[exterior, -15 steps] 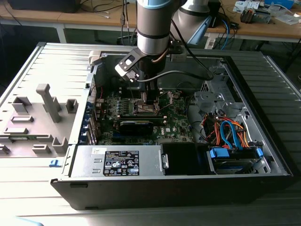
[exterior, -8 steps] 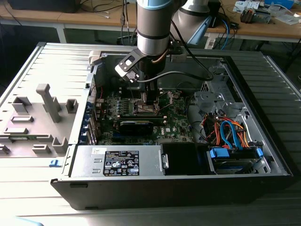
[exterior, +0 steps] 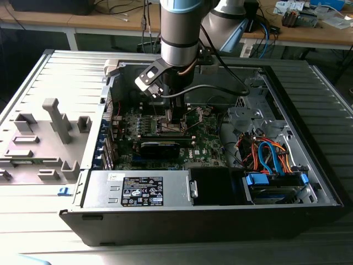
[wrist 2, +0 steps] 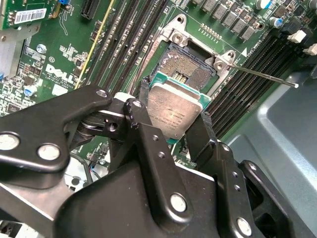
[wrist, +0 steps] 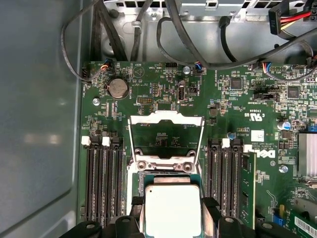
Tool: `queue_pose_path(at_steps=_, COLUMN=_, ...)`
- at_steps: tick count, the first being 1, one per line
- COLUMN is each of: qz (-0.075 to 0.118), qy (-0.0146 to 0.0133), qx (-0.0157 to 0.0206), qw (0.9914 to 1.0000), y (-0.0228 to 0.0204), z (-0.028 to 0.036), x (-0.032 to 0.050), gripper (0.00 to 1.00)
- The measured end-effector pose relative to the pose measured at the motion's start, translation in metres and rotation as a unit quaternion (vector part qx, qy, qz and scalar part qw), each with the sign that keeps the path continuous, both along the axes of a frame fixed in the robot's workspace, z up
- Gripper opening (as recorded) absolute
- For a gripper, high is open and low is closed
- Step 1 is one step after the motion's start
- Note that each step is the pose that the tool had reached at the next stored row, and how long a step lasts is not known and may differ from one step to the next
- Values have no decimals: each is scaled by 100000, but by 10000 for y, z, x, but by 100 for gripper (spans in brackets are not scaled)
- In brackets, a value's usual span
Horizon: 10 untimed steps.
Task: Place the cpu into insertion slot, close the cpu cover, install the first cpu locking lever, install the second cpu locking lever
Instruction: 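Place the cpu into insertion slot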
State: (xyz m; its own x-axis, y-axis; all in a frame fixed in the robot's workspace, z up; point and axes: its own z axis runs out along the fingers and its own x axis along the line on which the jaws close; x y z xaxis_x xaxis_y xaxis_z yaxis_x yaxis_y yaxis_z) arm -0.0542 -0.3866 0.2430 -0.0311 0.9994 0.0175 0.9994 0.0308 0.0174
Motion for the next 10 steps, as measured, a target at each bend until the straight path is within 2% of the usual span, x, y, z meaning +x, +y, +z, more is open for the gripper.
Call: queue_pose_path(at_steps=10, qz=-1, qy=-3, qx=3, qw=100000, y=0, z=-50, x=0, gripper=55)
